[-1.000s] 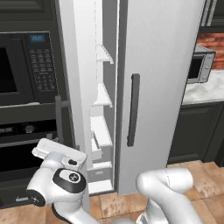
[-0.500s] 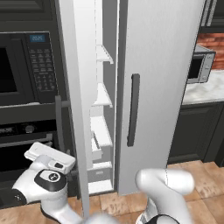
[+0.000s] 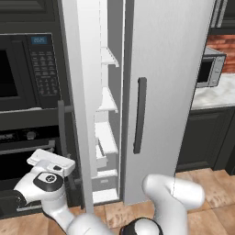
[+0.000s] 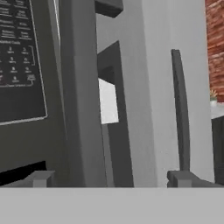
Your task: There's a fish in the fridge that needs to be moved to the freezer for freezing. Pick up the fish from the fridge, place it on any shelf in the freezer, and close the fridge and freezer doors when done.
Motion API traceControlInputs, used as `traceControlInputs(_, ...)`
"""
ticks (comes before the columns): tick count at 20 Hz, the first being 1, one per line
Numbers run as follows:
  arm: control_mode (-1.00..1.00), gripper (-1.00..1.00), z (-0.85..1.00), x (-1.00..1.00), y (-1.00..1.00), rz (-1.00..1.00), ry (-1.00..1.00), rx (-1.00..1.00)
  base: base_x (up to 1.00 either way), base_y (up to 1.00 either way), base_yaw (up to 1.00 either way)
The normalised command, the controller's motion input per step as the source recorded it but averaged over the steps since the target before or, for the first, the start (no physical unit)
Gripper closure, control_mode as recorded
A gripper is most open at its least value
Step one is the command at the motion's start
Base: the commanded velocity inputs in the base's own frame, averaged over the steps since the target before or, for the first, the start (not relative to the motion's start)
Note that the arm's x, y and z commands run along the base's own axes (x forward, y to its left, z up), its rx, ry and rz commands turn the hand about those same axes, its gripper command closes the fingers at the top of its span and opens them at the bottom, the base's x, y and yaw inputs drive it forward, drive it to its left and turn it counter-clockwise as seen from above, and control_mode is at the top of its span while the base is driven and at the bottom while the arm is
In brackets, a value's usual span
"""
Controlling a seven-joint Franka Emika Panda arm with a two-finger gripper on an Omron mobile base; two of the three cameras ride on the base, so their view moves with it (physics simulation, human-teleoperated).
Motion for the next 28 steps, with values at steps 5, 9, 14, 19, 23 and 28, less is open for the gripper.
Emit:
traceControlInputs(5, -1.0, -1.0, -0.33, 0.61, 0.07, -0.03, 0.13, -0.13, 0.0, 0.0, 0.0)
traceControlInputs(9, -1.0, -1.0, -0.4, 0.64, 0.01, 0.0, 0.18, -0.11, 0.0, 0.0, 0.0)
traceControlInputs(14, -1.0, -1.0, -0.4, 0.65, 0.0, 0.0, 0.15, -0.1, 0.0, 0.0, 0.0)
traceControlInputs(19, -1.0, -1.0, -0.23, 0.45, -0.27, 0.0, 0.05, -0.02, 0.0, 0.0, 0.0)
traceControlInputs(23, -1.0, -1.0, -0.03, 0.24, -0.65, 0.0, 0.0, 0.0, 0.0, 0.0, 0.0)
traceControlInputs(28, -1.0, -1.0, 0.0, 0.18, -0.84, 0.0, -0.03, 0.0, 0.0, 0.0, 0.0)
